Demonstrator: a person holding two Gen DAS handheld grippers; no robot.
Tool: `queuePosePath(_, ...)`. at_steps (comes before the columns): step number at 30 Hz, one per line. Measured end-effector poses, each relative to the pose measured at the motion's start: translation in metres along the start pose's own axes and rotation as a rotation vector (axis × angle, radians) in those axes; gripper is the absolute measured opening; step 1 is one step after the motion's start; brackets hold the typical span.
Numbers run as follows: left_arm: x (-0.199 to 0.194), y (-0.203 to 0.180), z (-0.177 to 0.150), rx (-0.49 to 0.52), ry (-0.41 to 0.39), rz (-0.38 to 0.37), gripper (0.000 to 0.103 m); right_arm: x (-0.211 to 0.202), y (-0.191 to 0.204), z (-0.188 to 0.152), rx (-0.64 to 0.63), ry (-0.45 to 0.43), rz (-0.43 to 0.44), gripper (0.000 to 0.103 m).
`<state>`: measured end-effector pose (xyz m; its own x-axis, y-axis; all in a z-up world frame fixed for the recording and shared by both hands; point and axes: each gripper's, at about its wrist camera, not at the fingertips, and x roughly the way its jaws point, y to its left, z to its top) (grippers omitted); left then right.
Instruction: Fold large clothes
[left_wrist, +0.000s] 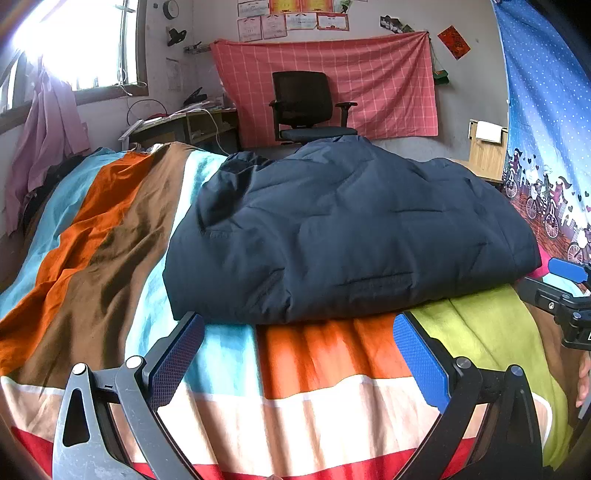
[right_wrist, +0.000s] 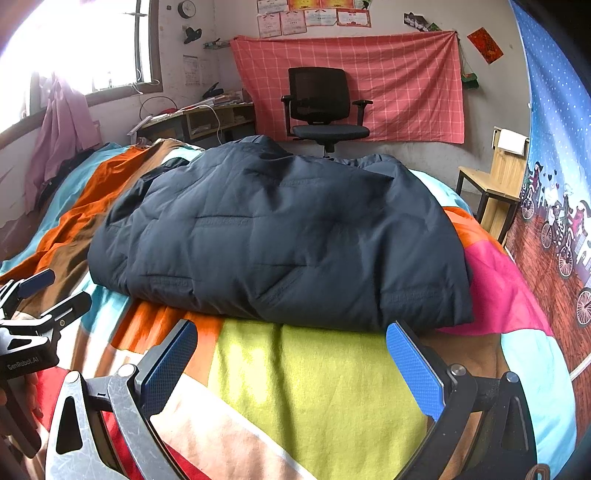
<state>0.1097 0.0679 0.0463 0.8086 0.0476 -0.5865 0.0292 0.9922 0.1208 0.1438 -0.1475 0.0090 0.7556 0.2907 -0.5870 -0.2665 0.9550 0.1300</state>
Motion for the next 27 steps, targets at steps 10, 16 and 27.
queuePosePath(10,0.0002,0.0013,-0.0010,0.004,-0.005,0.000,0.100,0.0005,0.0002,-0.0022,0.000,0.001,0.000,0.103)
queuePosePath(16,0.0000,0.0017,-0.0009,0.006,-0.008,0.001,0.100,0.0003,-0.0002,-0.0021,0.001,0.001,0.000,0.103)
queuePosePath(27,-0.0003,0.0002,-0.0013,0.006,-0.009,0.002,0.100,0.0005,-0.0004,-0.0018,0.003,0.002,0.001,0.103)
